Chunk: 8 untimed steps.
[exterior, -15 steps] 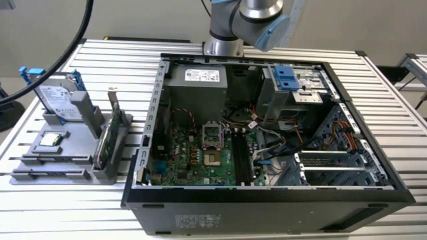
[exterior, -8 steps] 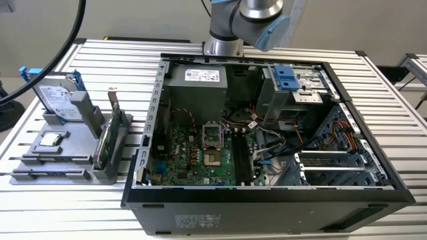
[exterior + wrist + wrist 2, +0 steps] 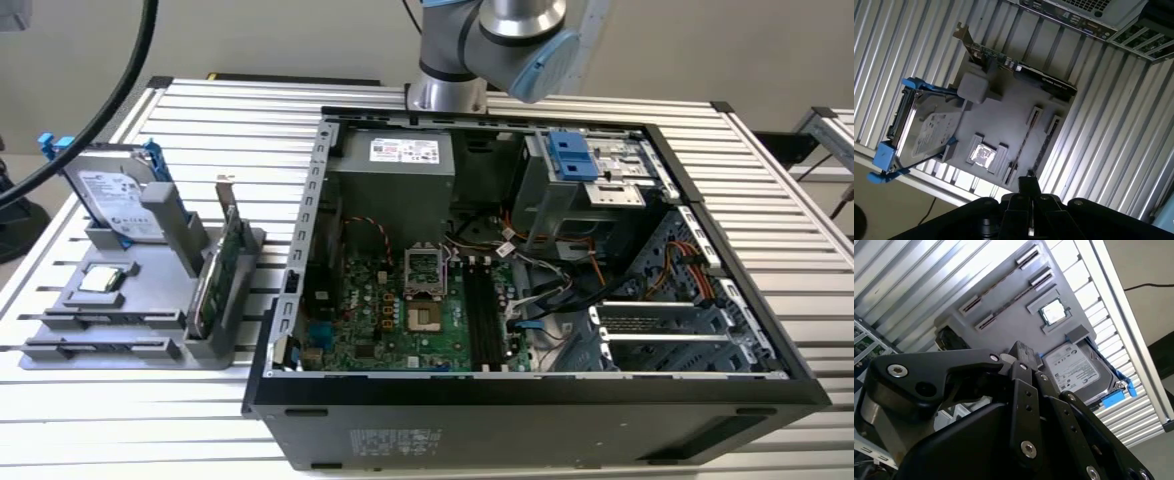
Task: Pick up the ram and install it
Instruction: 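Pick up the ram and move it above insertion slot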
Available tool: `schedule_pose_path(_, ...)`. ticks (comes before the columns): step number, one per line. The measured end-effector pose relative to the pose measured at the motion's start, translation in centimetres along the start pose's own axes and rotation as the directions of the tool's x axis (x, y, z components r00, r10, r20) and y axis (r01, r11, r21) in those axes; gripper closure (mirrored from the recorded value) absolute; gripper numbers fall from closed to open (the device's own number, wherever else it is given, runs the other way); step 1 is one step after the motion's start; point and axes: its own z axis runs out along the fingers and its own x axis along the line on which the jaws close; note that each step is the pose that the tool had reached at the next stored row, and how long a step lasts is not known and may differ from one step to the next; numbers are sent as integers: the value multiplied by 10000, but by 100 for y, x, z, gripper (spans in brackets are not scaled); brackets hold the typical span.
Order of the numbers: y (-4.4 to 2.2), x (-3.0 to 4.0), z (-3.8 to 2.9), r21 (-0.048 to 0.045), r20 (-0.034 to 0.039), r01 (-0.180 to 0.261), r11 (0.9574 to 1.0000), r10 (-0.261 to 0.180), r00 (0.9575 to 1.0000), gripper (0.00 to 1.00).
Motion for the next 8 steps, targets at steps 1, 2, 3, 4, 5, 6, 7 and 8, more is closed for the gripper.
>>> schedule_pose_path(1, 0, 0, 1, -3, 0, -73, 10000, 73, 10000, 100)
schedule_pose_path(2, 0, 0, 1, -7, -1, -145, 9999, 145, 9999, 100)
schedule_pose_path(3, 0, 0, 2, -10, -1, -217, 9998, 217, 9998, 100)
schedule_pose_path(4, 0, -1, 3, -13, -1, -287, 9996, 287, 9996, 100)
schedule_pose_path(5, 0, -1, 4, -17, -2, -357, 9994, 357, 9994, 100)
schedule_pose_path(6, 1, -1, 5, -21, -3, -427, 9991, 427, 9991, 100)
schedule_pose_path(7, 1, -1, 5, -23, -3, -495, 9988, 495, 9988, 100)
schedule_pose_path(8, 1, -1, 6, -27, -4, -564, 9984, 564, 9984, 100)
